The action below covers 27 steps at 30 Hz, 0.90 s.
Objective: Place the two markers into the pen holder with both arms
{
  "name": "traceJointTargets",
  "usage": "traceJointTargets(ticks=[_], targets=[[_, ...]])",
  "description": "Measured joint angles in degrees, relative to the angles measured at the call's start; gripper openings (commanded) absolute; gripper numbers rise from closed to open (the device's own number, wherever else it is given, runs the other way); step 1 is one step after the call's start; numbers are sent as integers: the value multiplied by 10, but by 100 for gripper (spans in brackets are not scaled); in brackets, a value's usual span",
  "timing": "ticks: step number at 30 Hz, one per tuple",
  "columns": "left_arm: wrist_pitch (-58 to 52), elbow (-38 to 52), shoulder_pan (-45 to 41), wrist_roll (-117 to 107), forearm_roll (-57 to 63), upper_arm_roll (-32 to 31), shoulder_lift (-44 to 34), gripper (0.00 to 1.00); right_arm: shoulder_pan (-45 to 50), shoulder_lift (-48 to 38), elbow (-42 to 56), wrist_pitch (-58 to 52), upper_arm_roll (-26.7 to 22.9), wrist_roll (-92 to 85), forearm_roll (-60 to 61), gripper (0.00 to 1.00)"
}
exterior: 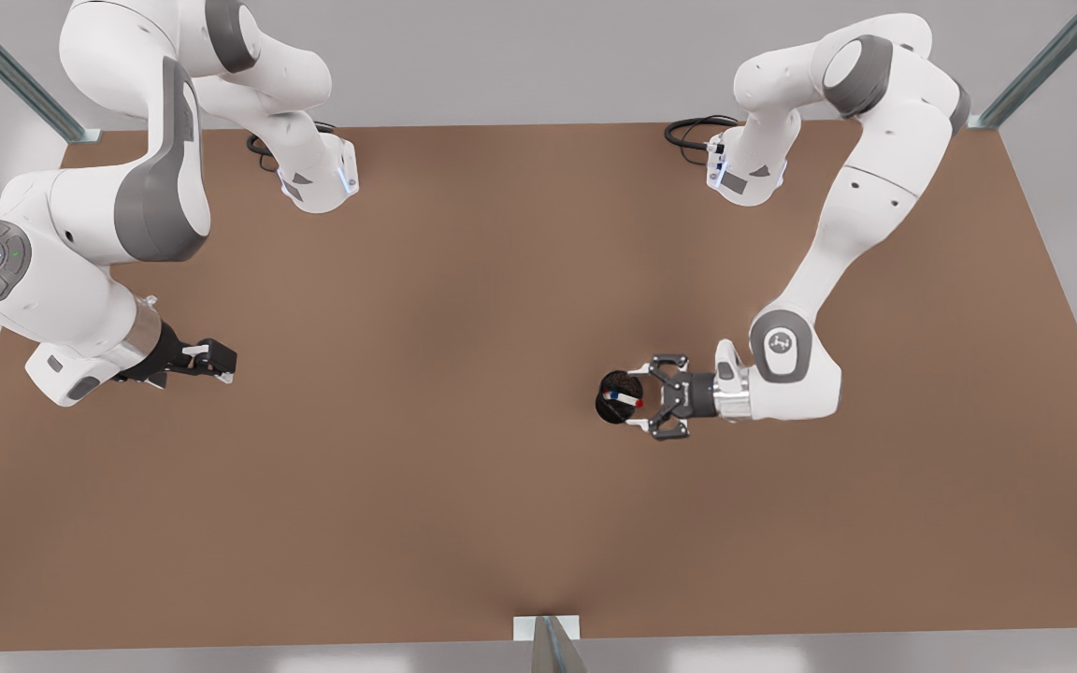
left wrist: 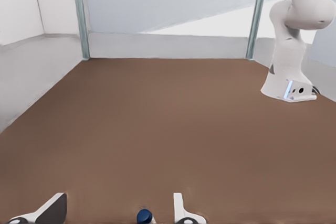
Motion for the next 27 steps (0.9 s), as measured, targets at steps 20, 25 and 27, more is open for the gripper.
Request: traceJointTargets(ticks=[20,25,27], targets=[[-307,155,-193,-756,523,378,-241,100,-1,-1,0,-4,0,-3,1,100],[-314,158,-193,-858,523,378,-237,100,-1,-1,0,-4,0,-6,1,100],[-317,159,-193,-891,523,378,-237,100,-1,-1,0,-4,0,-6,1,100]])
